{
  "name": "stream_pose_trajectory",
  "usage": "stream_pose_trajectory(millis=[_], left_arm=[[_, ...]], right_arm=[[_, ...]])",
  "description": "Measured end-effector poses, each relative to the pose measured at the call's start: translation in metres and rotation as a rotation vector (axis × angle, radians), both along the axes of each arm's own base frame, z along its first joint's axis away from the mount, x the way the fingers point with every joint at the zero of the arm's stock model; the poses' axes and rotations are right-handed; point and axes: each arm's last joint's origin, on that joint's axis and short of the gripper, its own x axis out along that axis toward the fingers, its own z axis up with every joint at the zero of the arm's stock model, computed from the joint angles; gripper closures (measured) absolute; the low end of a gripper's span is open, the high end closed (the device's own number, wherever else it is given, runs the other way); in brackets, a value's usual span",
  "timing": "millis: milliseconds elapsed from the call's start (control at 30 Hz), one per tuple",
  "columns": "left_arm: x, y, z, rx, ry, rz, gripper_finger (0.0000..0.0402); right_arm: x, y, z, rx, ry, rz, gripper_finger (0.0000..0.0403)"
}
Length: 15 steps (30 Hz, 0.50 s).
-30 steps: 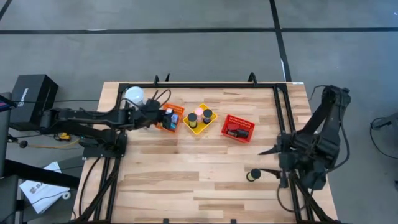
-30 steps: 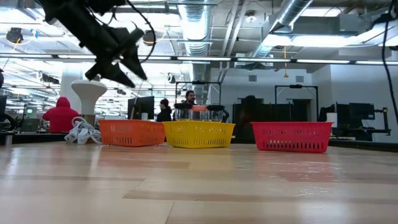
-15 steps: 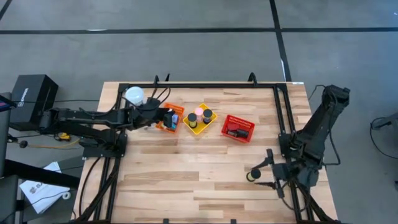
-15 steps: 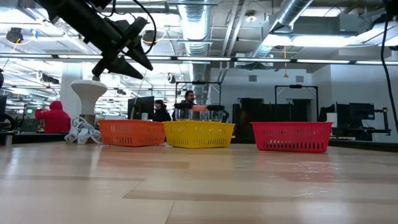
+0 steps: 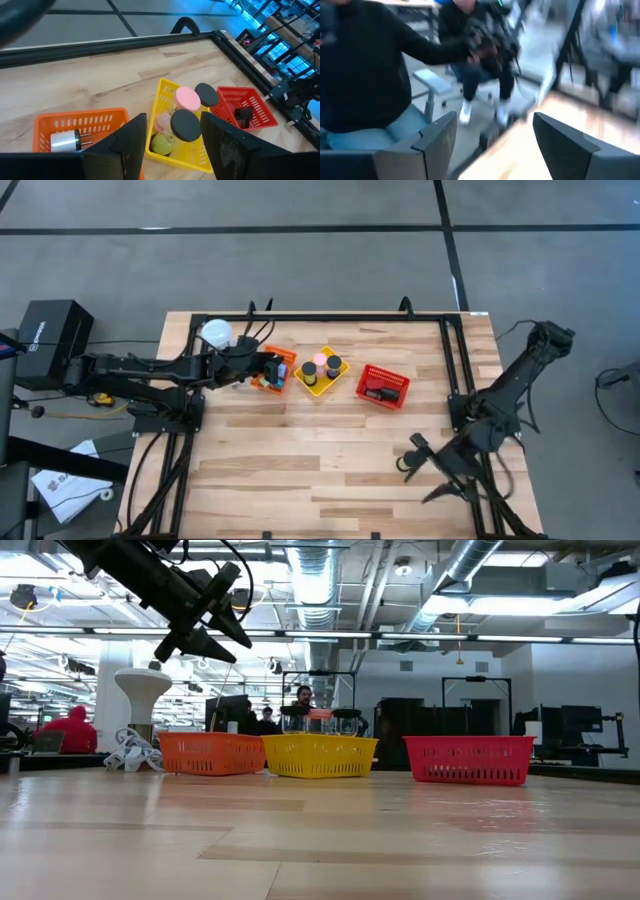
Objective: Pick & Place Office items
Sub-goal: Put the green hourglass into the yellow bin
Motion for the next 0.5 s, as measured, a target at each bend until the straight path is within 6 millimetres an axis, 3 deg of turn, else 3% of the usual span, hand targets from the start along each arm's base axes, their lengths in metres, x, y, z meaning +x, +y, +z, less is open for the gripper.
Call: stream_pose_trajectory(millis=[133, 267, 500], left_arm=[[0.000, 0.000, 0.000, -0.004, 0.000, -0.009, 0.0221], [0.000, -0.001, 0.000, -0.012, -0.001, -0.024, 0.0221], [0.000, -0.001, 0.000, -0.013, -0.001, -0.028, 0.0221]], right_arm=[[0.008, -0.011, -0.011, 0.092, 0.204, -0.172, 0.0149], [0.014, -0.020, -0.016, 0.121, 0.277, -0.244, 0.0149], [0.015, -0.027, -0.027, -0.061, 0.301, -0.240, 0.0149]])
